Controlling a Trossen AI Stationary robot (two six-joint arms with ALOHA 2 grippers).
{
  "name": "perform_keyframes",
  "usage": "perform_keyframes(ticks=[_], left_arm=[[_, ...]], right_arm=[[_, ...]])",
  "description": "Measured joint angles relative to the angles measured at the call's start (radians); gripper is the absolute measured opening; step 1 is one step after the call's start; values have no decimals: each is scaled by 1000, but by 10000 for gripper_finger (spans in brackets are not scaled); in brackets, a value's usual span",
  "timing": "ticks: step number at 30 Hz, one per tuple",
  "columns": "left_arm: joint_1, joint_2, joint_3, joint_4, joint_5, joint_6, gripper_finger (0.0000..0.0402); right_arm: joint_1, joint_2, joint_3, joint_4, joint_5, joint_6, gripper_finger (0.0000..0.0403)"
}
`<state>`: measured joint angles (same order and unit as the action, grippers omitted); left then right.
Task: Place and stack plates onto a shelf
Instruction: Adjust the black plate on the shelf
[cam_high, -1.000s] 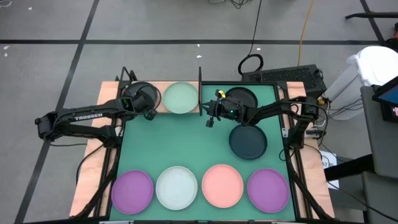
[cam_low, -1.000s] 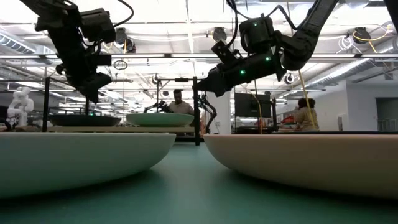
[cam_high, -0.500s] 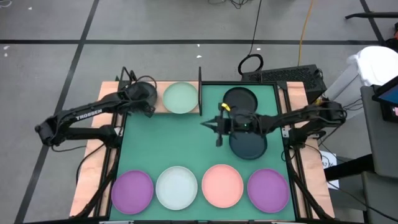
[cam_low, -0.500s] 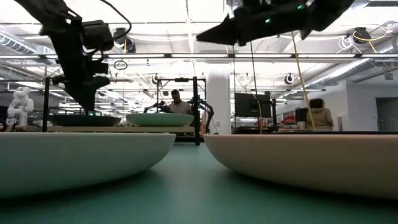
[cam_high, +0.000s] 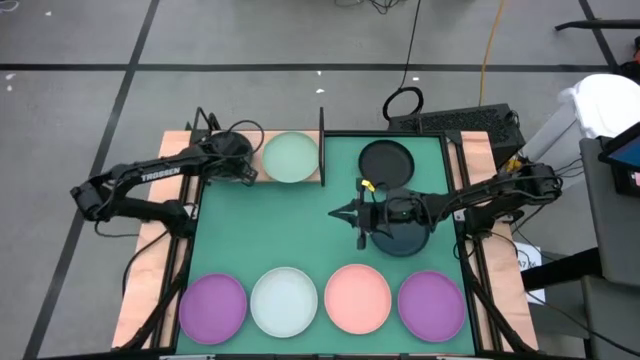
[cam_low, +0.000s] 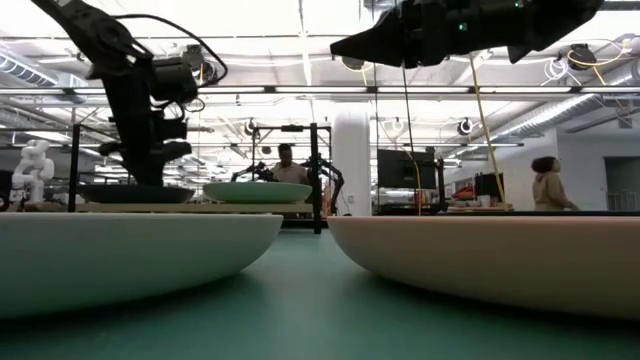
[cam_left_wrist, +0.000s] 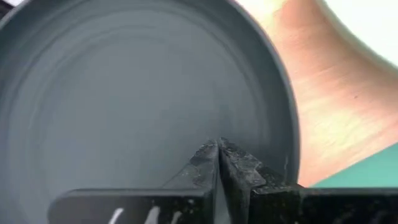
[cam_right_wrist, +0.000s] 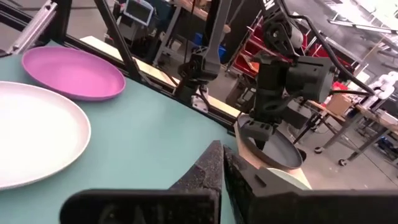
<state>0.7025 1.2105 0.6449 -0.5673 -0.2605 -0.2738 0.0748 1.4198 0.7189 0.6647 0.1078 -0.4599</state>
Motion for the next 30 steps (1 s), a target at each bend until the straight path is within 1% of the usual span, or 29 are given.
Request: perform_keyframes(ticks=[5, 11, 30], left_arm=[[-14, 48, 0, 62, -1, -16, 15], [-23, 74, 0, 116, -2, -5, 14], [-63, 75, 0, 185, 2, 11, 14]], right_arm=[[-1, 0, 0, -21, 0, 1, 0], [-1, 0, 0, -31, 0, 2, 0], [-1, 0, 0, -50, 0, 2, 0]])
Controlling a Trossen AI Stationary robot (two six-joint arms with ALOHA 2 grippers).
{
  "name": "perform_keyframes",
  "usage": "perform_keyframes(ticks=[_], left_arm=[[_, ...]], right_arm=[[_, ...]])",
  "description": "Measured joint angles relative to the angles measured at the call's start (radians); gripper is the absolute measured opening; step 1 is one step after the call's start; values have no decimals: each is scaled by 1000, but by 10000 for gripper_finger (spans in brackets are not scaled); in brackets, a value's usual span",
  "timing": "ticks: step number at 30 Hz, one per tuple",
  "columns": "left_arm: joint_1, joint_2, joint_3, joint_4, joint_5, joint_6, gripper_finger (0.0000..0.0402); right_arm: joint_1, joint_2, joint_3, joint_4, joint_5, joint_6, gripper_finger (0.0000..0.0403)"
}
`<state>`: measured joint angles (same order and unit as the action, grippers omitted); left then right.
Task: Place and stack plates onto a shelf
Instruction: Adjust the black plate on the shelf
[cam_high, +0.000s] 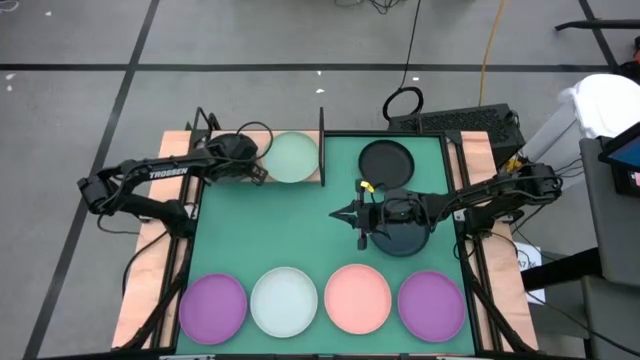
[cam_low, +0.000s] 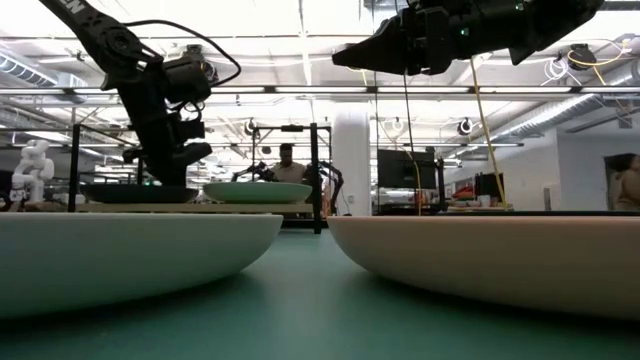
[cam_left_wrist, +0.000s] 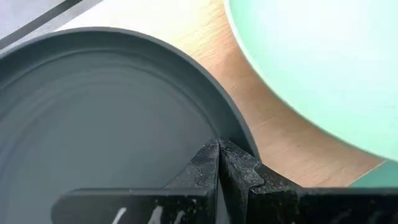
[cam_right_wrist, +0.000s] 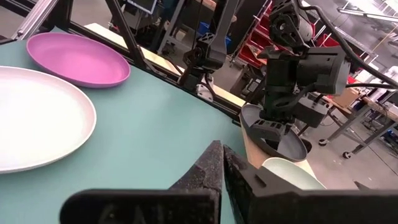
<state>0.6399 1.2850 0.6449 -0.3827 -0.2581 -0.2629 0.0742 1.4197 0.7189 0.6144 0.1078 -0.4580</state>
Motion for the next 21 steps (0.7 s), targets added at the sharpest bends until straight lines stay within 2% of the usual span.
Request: perform_keyframes(ticks=[21], left_arm=[[0, 0, 0, 64, 32, 33, 14]], right_arm=[[0, 0, 0, -6, 0, -1, 0]])
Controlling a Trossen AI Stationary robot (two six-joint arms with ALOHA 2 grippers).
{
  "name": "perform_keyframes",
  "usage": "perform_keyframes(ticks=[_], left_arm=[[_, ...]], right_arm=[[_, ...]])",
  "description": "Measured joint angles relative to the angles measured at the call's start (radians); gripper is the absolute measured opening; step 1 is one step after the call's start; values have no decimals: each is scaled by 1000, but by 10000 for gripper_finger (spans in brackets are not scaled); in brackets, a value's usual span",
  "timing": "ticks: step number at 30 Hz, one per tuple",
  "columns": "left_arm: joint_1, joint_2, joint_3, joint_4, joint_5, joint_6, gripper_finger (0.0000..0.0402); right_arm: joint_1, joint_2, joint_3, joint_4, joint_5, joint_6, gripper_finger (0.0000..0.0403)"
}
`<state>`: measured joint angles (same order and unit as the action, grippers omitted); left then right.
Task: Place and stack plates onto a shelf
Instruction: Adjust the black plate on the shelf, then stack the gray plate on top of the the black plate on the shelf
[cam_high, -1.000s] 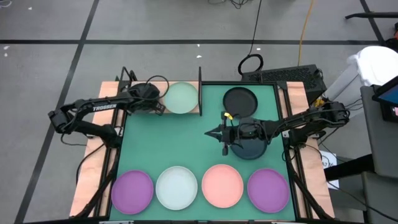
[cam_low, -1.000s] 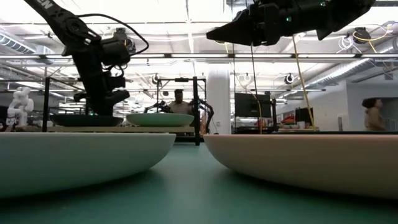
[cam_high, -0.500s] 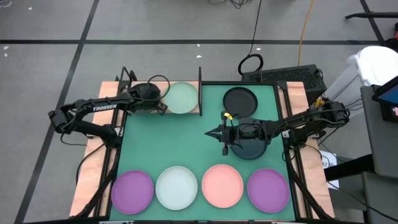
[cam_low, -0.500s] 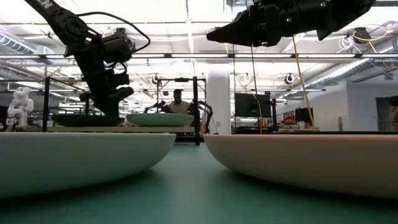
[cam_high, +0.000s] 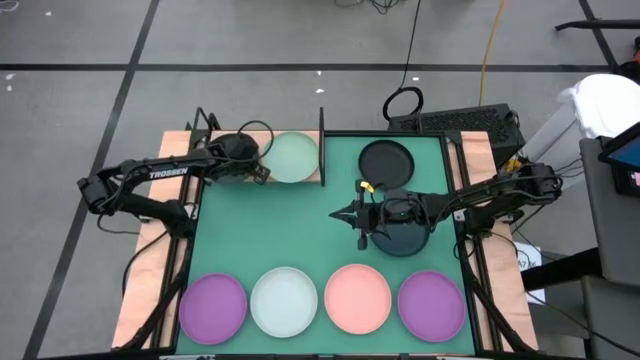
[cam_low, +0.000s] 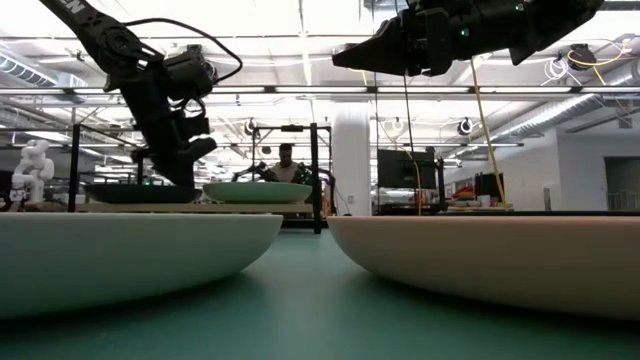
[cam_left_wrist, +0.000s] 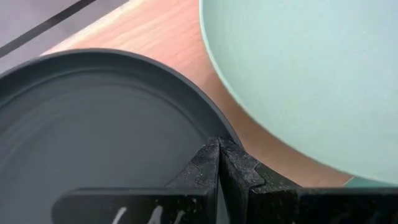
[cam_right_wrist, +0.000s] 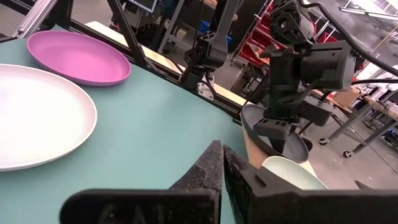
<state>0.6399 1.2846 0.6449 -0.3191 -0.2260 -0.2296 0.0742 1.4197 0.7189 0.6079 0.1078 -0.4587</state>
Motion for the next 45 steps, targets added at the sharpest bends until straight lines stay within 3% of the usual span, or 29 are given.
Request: perform_keyframes(ticks=[15, 18, 23, 26, 30, 35, 45], left_arm=[[-3, -13, 0, 35, -3, 69, 14], [-21, -49, 0, 17, -26, 85, 14], [-65, -152, 0, -69, -155, 91, 14], [-108, -233, 0, -119, -164, 84, 14], [-209, -333, 0, -174, -164, 77, 14], [-388, -420, 0, -216, -142, 45, 14], [-790, -418, -1, -207, -149, -40, 14]], right_arm=[[0, 0, 0, -11, 0, 1, 0], [0, 0, 0, -19, 0, 1, 0], [0, 0, 0, -24, 0, 15, 0], [0, 0, 0, -30, 0, 27, 0], [0, 0, 0, -50, 3, 30, 0], [2, 0, 0, -107, 79, 72, 0], [2, 0, 0, -187, 127, 140, 0]])
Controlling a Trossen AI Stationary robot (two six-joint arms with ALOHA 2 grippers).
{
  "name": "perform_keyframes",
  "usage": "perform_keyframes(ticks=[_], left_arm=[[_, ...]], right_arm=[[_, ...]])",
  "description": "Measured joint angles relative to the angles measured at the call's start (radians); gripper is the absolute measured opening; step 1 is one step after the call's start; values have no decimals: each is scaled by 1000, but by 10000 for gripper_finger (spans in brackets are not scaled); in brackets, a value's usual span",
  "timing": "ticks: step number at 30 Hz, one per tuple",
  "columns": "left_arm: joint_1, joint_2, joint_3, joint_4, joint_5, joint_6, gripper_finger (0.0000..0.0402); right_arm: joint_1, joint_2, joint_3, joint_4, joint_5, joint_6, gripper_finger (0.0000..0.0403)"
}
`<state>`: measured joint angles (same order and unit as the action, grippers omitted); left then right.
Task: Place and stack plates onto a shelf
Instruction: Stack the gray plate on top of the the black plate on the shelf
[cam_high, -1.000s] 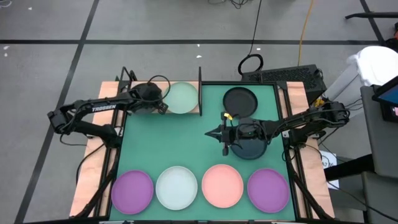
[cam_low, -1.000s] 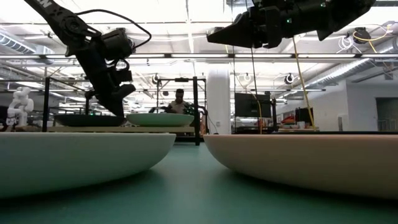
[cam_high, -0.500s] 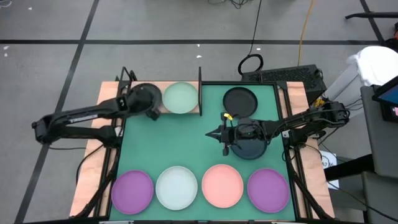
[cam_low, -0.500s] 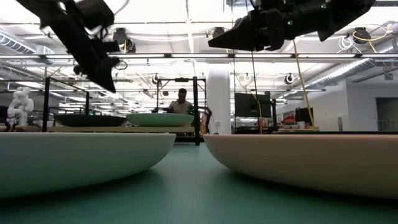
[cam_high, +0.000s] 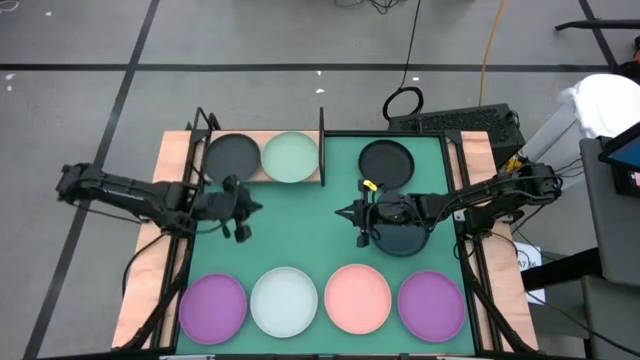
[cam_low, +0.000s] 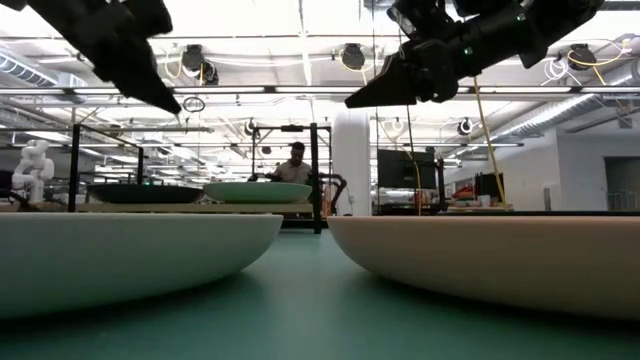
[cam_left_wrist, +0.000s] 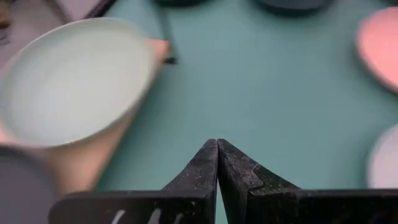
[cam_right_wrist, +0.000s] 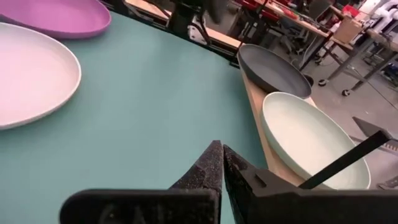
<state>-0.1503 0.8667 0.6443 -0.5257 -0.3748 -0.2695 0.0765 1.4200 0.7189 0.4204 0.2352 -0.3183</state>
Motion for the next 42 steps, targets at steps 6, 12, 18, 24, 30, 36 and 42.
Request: perform_keyframes(ticks=[6, 12, 18, 24, 30, 36, 42], left_arm=[[-147, 37, 0, 90, -3, -29, 14], [-224, 115, 0, 181, 3, -1, 14], [-273, 209, 0, 195, 137, -4, 14], [-331, 317, 0, 189, 276, -115, 14], [-343, 396, 0, 187, 279, -247, 28], [-344, 452, 0, 191, 271, -343, 121], [-352, 492, 0, 232, 216, -372, 219]], right_arm=[[0, 0, 0, -31, 0, -9, 0], [0, 0, 0, -56, 0, -8, 0], [5, 0, 0, -59, -1, -9, 0], [5, 0, 0, -60, -1, -12, 0], [5, 0, 0, -65, -1, -14, 0], [5, 0, 0, -76, -1, -10, 0], [5, 0, 0, -77, -1, -8, 0]])
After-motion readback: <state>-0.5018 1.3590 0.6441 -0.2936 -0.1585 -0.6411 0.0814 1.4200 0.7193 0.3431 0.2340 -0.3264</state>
